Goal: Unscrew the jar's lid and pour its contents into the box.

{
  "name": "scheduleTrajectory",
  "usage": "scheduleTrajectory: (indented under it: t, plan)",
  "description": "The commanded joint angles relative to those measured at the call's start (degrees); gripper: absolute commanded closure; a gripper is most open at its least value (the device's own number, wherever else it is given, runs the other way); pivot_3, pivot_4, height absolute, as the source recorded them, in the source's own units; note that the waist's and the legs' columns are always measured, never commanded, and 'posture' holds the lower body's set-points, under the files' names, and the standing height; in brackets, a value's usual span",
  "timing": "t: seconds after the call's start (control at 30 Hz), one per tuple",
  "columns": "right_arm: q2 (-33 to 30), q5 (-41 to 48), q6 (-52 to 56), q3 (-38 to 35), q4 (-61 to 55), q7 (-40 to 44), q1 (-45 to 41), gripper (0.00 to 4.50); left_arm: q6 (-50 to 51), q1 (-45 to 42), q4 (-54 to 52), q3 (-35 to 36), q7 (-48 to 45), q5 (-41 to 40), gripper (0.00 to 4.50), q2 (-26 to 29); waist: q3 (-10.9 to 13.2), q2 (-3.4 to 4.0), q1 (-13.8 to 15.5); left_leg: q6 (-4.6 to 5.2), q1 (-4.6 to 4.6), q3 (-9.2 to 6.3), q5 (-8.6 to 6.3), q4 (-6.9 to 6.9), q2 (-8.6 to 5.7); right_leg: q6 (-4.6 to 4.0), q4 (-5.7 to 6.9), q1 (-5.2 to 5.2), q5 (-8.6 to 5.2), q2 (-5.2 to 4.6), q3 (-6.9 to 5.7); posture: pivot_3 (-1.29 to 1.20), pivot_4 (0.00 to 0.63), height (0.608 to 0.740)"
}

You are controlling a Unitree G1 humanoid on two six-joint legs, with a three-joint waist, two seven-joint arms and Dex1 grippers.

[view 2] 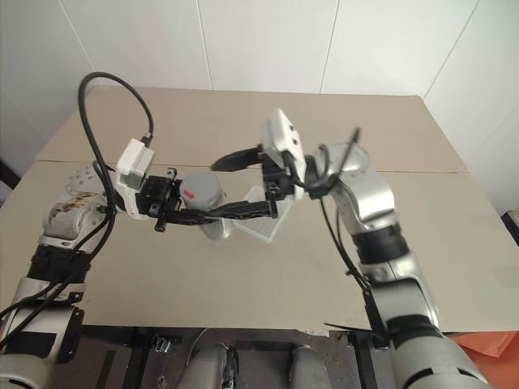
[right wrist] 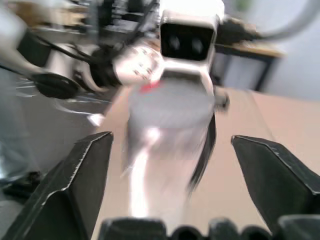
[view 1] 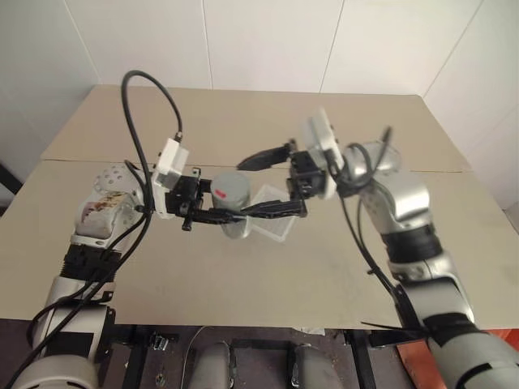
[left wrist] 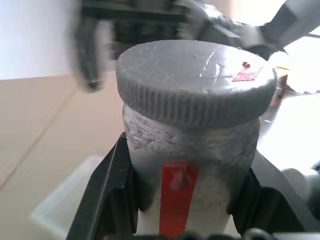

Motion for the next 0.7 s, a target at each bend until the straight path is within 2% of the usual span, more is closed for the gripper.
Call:
scheduleTrajectory:
  t: [0.03,0.17,0.27,0.53,0.7]
  plan:
    - [1.17,2.09,7.89,-3.01,-13.53,-12.39,0.94,0.03,-1.69,0.47,0.19,1.95,3.61,1.51,2.57,-1.17,0.0,0.01,-0.36,-0.05,0.0,0.01,0.03,-0.01,0.01,0.0,0.01,-0.04,0.0,0.01,0.01,0.0,0.15,0.74]
    - [5.26,0.66,16.94,0.08,-20.99,-24.52,0.3,0.03,-1.31,1.36,-0.95,1.79,6.14,2.44,2.57,-2.79,0.0,0.01,-1.02,-0.16,0.02,-0.03,0.09,-0.04,0.04,-0.02,0.12,-0.1,0.01,0.06,0.03,0.0,0.15,0.74]
    - [8.48,-2.3,19.93,3.47,-20.68,-30.76,-1.05,0.03,-0.96,1.7,-1.74,1.63,6.82,2.54,2.57,-3.44,0.0,0.01,-1.17,-0.15,0.02,-0.03,0.09,-0.03,0.03,-0.03,0.11,-0.09,0.01,0.06,0.05,0.0,0.15,0.74]
    - [12.11,-5.95,19.74,5.14,-12.55,-36.28,-4.04,0.03,-0.63,1.49,-2.28,2.21,6.67,2.58,2.57,-2.97,0.0,0.01,-1.06,-0.12,-0.07,-0.01,0.08,-0.03,0.0,-0.03,0.03,-0.1,0.01,0.05,0.01,0.0,0.15,0.74]
    - [7.42,-5.61,18.2,3.17,-12.41,-33.01,-2.03,0.03,0.05,1.87,-2.82,3.57,6.12,1.73,2.57,-1.39,0.0,0.01,-1.12,-0.12,-0.11,-0.07,0.08,-0.04,0.0,-0.03,0.03,-0.14,0.01,0.05,0.01,0.0,0.15,0.74]
